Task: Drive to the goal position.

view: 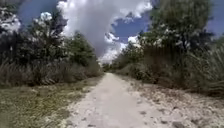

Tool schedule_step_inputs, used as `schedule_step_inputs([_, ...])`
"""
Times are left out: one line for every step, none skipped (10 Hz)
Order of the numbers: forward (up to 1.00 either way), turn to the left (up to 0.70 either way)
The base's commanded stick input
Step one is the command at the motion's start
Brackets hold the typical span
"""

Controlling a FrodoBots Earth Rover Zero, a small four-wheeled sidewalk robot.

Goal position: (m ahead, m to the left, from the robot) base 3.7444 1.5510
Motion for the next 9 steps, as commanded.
schedule_step_inputs([0.5,0.0])
schedule_step_inputs([0.5,0.0])
schedule_step_inputs([0.5,0.0])
schedule_step_inputs([0.5,0.0])
schedule_step_inputs([0.5,0.0])
schedule_step_inputs([0.5,0.0])
schedule_step_inputs([0.5,0.0])
schedule_step_inputs([0.5,0.02])
schedule_step_inputs([0.5,0.2])
